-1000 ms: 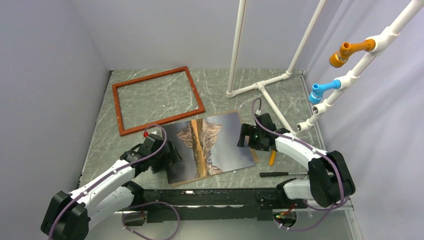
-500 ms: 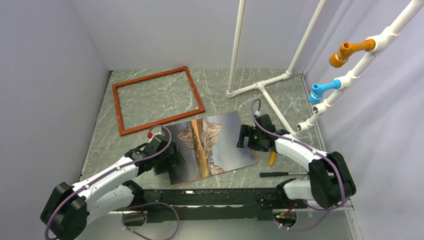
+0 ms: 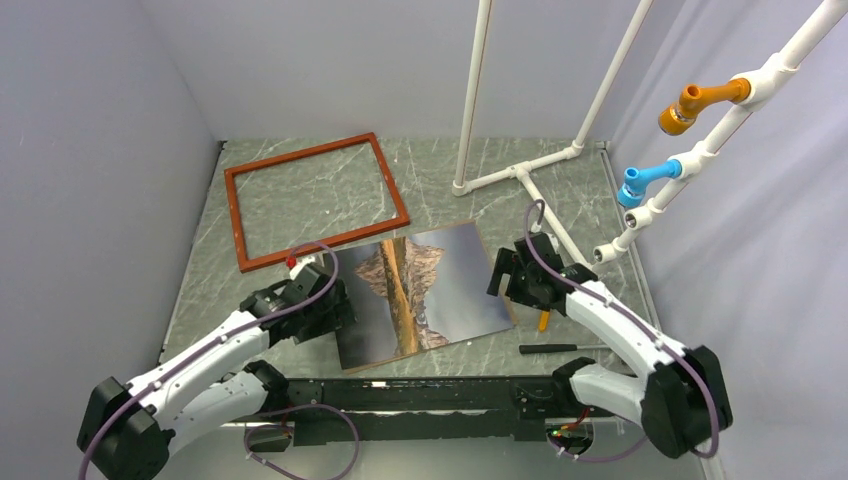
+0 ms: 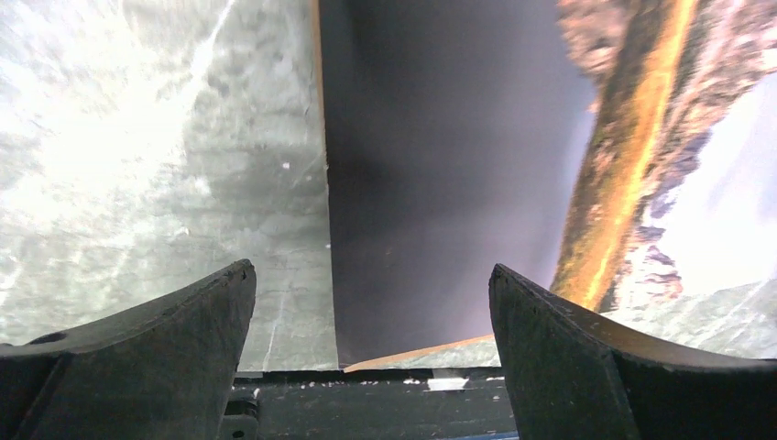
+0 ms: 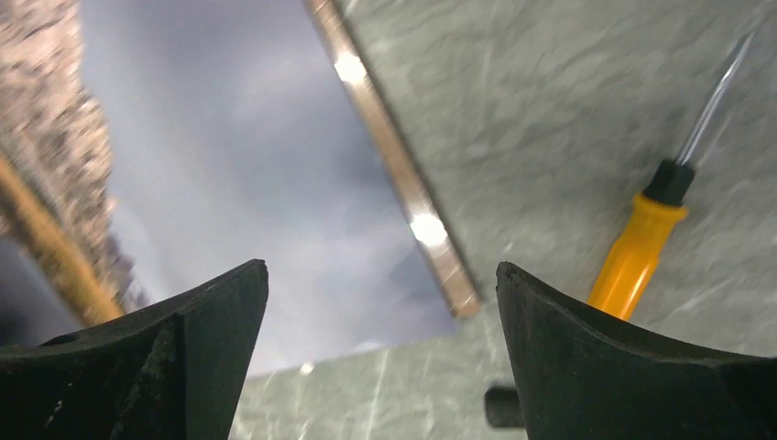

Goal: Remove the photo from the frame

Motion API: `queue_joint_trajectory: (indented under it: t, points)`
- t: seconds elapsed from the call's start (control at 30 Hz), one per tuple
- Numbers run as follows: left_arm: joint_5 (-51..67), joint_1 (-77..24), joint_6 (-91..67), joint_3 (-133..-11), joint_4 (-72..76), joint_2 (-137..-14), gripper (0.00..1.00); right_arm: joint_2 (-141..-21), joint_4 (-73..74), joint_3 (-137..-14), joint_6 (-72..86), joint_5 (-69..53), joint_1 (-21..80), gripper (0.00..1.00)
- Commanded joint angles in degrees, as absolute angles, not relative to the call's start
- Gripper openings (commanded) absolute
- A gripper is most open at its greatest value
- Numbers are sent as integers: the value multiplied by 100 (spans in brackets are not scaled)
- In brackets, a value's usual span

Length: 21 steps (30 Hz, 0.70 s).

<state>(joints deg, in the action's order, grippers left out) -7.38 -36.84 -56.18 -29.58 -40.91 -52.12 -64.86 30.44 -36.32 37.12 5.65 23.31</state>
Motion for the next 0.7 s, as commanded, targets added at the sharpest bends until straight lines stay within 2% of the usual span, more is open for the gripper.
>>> queue_joint_trajectory:
  t: [0.0,0.13,0.33,0.67]
  points:
    - [-1310,-3680,-5120,-3571,-4499,-4912,100,-5649,3825,-3567,4361,266,2828,99]
    - [-1210,-3672,-4822,-3874,-4351,-4869,99,-5423,3948,-3284,4919,61,3659,100]
    - [-1121,-3657,-4419,-4110,-4160,-4791,100,-5312,4226,-3178,5874,777,4783,100]
    - [-652,-3623,-3840,-4149,-3858,-4205,99,-5664,3049,-2421,6345,1056,4932,100]
